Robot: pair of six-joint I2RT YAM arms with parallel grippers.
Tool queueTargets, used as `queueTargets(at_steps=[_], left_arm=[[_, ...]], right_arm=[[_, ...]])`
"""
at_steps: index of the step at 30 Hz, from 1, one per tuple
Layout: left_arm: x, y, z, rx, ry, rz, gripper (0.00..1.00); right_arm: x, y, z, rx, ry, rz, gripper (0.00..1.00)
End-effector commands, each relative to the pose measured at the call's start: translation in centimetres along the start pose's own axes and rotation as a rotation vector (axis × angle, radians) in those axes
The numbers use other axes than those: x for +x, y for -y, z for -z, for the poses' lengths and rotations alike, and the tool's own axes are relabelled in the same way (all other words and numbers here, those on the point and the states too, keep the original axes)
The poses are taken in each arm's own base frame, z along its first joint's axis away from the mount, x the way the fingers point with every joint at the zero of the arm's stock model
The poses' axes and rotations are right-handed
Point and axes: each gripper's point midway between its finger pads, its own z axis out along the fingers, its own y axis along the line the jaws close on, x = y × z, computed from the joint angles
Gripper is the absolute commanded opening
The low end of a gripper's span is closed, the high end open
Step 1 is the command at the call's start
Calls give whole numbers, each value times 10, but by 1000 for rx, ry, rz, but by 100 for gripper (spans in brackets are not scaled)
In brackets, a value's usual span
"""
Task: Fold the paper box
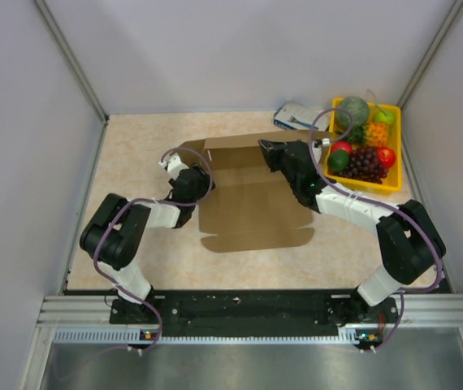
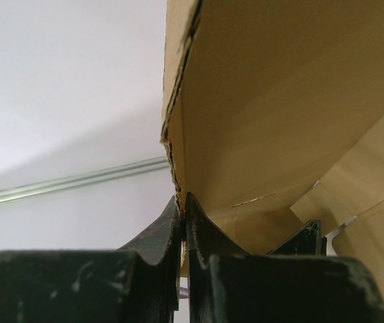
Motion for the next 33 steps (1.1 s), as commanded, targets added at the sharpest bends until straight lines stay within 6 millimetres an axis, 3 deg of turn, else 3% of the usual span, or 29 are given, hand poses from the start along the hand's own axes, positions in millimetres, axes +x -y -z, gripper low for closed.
queueTargets(at_steps=[1,2,6,13,18,24,27,33], left_arm=[[-8,9,-8,35,16,45,68],[-1,-4,-8,-19,-24,37,67],[-10,7,-5,48,17,73,66],[1,12,-24,39,-62,59,53],[-7,11,-26,5,-60,45,24],[-21,-3,-8,-78,-48,-44,1],[-33,-6,7,-82,-27,-85,0],[-33,-20,27,-94,-46,-169,0]], right_arm=[[4,-7,6,-19,-8,-9,0],[4,-7,7,-19,-10,-12,0],[3,-7,7,-19,-7,-9,0],[3,-6,9,-3,-7,-14,0],[7,-4,13,43,-6,-5,0],[21,3,24,102,-4,-19,0],[29,-1,33,119,4,-27,0],[39,5,52,205,69,-33,0]])
